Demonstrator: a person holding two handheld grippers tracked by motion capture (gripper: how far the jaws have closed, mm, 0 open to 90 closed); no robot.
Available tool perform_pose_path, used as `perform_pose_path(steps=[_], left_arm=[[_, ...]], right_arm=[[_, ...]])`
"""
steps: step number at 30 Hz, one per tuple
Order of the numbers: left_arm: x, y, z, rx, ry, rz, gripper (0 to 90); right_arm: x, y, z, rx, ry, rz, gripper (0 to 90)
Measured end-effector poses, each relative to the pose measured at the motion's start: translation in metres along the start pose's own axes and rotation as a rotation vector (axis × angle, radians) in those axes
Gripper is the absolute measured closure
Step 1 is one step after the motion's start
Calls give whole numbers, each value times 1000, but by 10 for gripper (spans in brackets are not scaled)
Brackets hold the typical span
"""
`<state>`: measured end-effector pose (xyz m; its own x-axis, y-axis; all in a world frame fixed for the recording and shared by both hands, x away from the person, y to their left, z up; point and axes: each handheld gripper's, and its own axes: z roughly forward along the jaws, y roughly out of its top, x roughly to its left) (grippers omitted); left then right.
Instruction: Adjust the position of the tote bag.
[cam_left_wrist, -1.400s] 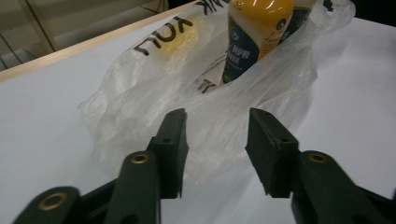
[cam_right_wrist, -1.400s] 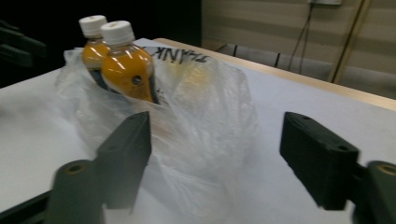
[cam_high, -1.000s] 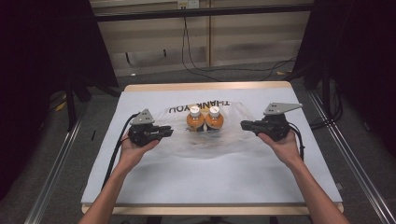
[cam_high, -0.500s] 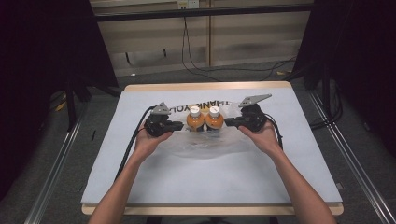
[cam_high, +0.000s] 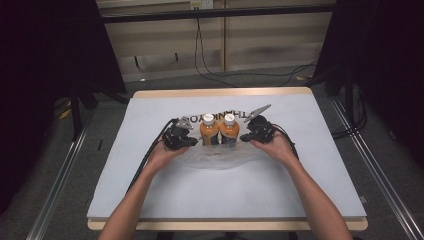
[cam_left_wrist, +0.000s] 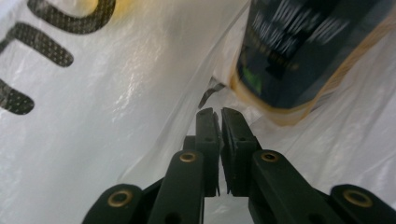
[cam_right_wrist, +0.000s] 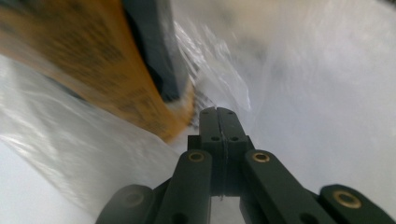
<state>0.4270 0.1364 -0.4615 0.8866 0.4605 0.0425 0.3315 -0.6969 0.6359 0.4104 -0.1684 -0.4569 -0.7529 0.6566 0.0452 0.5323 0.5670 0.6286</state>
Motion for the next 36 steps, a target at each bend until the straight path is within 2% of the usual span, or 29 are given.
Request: perform_pose_path(steps=[2, 3, 5, 6, 8, 9, 14, 17, 19, 24, 26, 28, 29, 32, 34, 35, 36], left_arm=[[-1, -1, 2, 12, 11, 1, 874], [-1, -1, 3, 16, 12, 7, 874], [-3, -2, 4, 67, 21, 50, 877], [-4, -3, 5, 88, 22, 64, 877], [-3, -5, 3, 88, 17, 62, 883], [-3, -6, 2, 94, 21, 67, 883], [0, -13, -6, 143, 54, 93, 899], [6, -18, -11, 155, 74, 81, 900], [11, -21, -13, 161, 82, 77, 900], [18, -24, -15, 168, 95, 69, 900], [21, -24, -15, 179, 105, 77, 900], [22, -23, -15, 191, 106, 86, 900], [22, -22, -15, 201, 122, 100, 900], [24, -20, -13, 203, 125, 110, 900], [25, -21, -13, 193, 110, 80, 900], [28, -22, -14, 189, 102, 88, 900], [27, -22, -14, 186, 100, 80, 900]], right_arm=[[-2, -3, 6, 59, -25, -26, 900], [-2, -3, 6, 59, -25, -26, 900], [-1, -5, 8, 103, -38, -43, 900], [-1, -6, 8, 113, -37, -55, 900], [-2, -9, 4, 134, -40, -50, 900], [-4, -11, 1, 150, -42, -65, 900], [-6, -16, -5, 180, -63, -64, 900], [-8, -17, -8, 200, -88, -76, 900], [-11, -17, -9, 225, -123, -99, 900], [-20, -19, -12, 239, -145, -74, 900], [-28, -23, -15, 253, -170, -78, 900], [-29, -24, -17, 264, -185, -66, 900], [-33, -26, -18, 263, -186, -67, 900], [-40, -31, -23, 265, -196, -71, 900], [-43, -35, -26, 276, -215, -88, 900], [-45, -37, -29, 277, -203, -91, 900], [-46, -40, -31, 289, -212, -104, 900]])
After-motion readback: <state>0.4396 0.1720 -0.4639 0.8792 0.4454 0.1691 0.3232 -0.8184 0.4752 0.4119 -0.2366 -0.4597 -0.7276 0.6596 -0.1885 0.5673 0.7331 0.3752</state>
